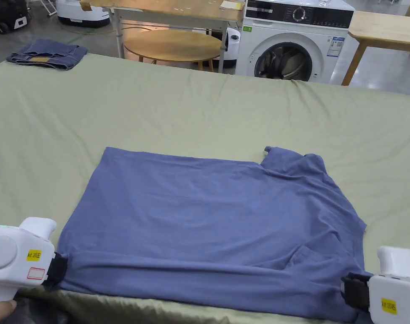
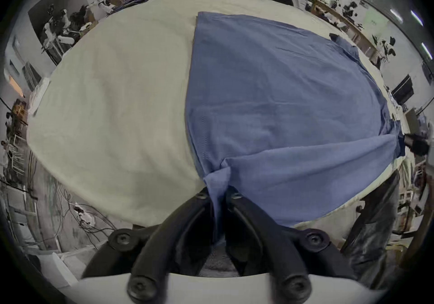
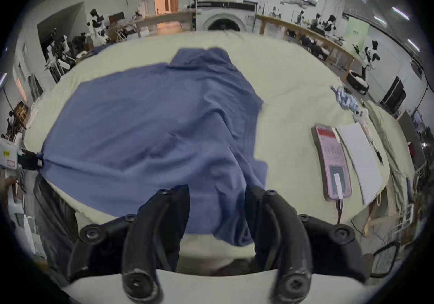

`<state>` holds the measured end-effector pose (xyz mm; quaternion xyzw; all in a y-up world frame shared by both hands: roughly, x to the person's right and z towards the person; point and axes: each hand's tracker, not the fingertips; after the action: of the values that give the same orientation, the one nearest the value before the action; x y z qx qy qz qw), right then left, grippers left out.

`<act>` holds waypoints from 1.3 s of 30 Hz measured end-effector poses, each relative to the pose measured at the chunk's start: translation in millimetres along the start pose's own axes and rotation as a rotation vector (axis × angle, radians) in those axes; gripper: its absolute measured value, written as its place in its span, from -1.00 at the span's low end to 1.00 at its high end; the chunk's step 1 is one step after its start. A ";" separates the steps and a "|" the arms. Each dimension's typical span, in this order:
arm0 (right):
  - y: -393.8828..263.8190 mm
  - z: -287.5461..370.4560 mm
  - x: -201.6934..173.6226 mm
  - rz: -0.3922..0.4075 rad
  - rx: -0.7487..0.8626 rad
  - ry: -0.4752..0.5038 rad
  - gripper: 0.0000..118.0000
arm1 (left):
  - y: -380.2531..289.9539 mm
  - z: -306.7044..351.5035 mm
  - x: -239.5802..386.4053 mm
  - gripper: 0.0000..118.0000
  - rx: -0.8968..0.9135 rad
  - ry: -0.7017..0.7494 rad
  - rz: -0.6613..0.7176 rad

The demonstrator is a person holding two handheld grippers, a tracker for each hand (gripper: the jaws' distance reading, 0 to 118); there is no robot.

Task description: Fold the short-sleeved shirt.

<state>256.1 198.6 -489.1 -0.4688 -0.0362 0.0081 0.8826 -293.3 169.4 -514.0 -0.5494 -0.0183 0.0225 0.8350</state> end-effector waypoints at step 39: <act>164.4 -87.1 9.4 -0.100 0.071 0.140 -0.93 | 173.0 -21.0 -27.6 -0.95 0.213 -0.140 0.181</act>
<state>274.9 219.2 -673.3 -0.4342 0.0025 -0.0674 0.8983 -322.7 216.9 -681.4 -0.4542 -0.0243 0.1376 0.8799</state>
